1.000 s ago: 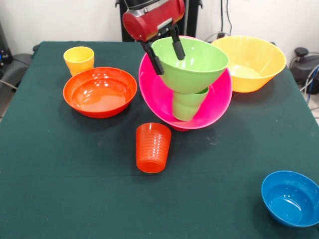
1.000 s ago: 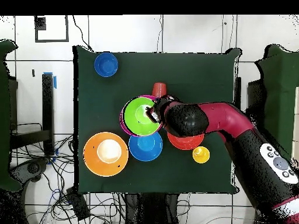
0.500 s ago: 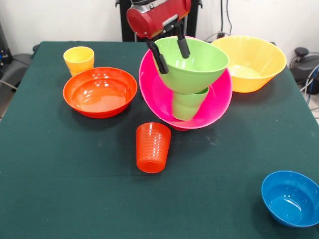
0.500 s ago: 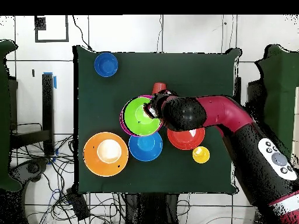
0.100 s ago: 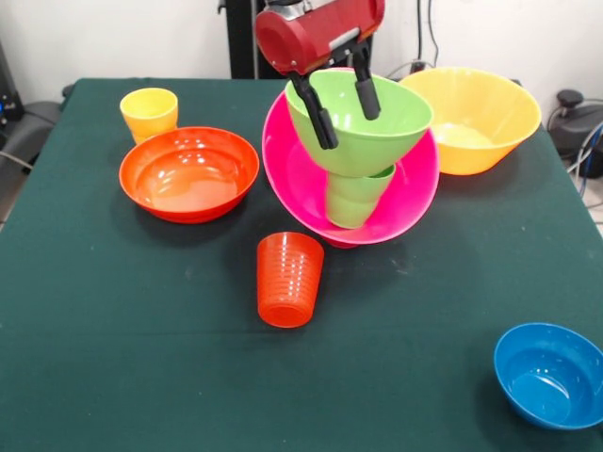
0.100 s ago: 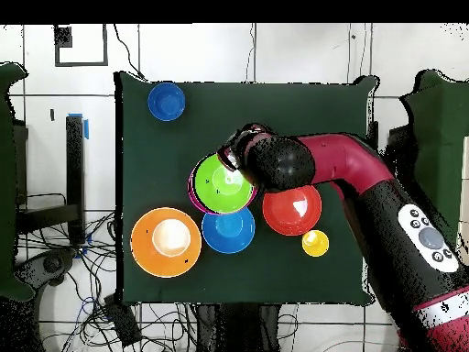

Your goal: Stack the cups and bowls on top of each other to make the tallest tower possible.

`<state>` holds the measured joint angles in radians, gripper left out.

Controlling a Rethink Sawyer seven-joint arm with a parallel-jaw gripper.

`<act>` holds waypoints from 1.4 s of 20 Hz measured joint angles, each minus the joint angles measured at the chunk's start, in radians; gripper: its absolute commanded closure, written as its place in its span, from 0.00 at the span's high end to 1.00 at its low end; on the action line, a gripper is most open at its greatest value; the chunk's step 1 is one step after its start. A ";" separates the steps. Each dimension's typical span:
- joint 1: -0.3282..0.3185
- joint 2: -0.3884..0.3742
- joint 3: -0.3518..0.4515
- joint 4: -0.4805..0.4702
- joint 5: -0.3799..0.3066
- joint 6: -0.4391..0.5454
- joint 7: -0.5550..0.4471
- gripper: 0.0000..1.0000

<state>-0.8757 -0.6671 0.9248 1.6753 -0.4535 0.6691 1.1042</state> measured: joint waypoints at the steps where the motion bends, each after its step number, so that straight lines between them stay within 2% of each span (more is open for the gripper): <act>1: 0.005 0.000 0.000 -0.011 0.001 0.004 0.000 1.00; 9: 0.047 0.001 -0.006 -0.112 0.013 0.103 0.000 1.00; 14: 0.106 0.003 -0.022 -0.210 0.041 0.216 0.000 1.00; 16: 0.158 0.005 -0.037 -0.283 0.055 0.290 0.000 1.00; 20: 0.227 0.010 -0.056 -0.375 0.068 0.364 0.001 1.00; 21: 0.262 0.016 -0.065 -0.423 0.075 0.394 0.002 1.00; 28: 0.381 0.046 -0.093 -0.571 0.088 0.436 0.021 1.00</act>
<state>-0.4944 -0.6213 0.8323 1.1047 -0.3653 1.1052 1.1251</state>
